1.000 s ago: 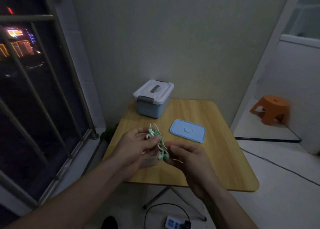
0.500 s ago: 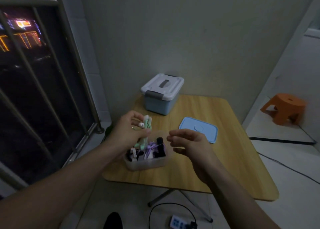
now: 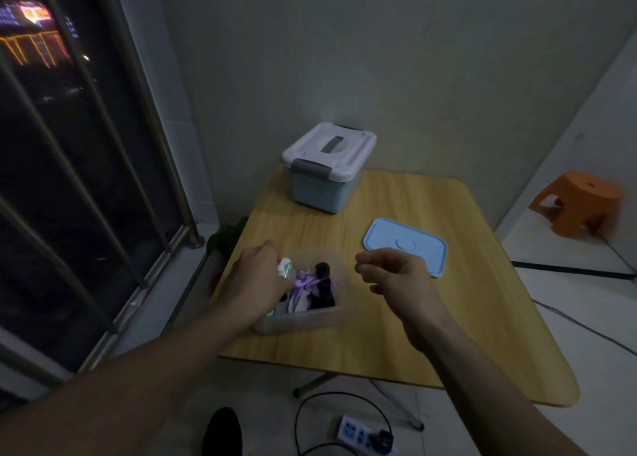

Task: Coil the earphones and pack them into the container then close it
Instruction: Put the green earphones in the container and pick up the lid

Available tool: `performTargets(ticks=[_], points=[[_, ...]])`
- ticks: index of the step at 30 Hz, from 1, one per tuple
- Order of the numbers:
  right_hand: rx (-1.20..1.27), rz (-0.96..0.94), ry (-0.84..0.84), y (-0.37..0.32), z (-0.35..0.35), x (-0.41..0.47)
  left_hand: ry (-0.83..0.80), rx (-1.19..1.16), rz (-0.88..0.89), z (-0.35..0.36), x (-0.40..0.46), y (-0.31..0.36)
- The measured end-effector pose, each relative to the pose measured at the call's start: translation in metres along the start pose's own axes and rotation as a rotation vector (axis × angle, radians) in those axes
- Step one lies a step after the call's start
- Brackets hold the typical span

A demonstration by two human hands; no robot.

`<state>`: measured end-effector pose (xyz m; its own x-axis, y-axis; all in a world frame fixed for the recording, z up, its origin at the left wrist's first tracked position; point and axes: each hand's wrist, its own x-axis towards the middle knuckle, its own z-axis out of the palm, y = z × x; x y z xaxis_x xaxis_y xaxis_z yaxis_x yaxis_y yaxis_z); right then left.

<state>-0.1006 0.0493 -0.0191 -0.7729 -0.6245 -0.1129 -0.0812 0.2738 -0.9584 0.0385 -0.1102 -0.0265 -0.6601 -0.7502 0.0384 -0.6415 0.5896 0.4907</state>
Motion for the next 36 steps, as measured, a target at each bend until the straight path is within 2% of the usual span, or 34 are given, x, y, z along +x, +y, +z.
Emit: performTargets(ticks=[5,9,13,15,22,25,31,36], points=[[-0.137,-0.116,0.043,0.01,0.0,0.022,-0.017,0.06,0.052,0.005,0.004,-0.005],[-0.575,-0.227,0.164,0.037,-0.015,0.054,-0.028,0.126,0.102,0.008,0.003,-0.007],[-1.063,-0.113,0.174,0.066,-0.041,0.078,-0.066,0.177,0.115,0.008,0.002,-0.007],[-1.219,-0.08,0.163,0.072,-0.051,0.08,-0.069,0.17,0.112,0.006,0.002,-0.008],[-1.538,-0.222,0.068,0.064,-0.068,0.08,0.173,0.092,0.188,-0.007,-0.004,-0.005],[-1.516,-0.208,0.061,0.064,-0.071,0.081,0.234,-0.004,0.18,-0.014,-0.007,-0.008],[-1.151,-0.359,0.124,0.046,-0.082,0.072,0.256,-0.197,0.135,-0.025,-0.006,-0.022],[-0.931,-0.513,0.003,-0.006,-0.071,0.051,0.249,-0.374,0.083,-0.028,-0.008,-0.015]])
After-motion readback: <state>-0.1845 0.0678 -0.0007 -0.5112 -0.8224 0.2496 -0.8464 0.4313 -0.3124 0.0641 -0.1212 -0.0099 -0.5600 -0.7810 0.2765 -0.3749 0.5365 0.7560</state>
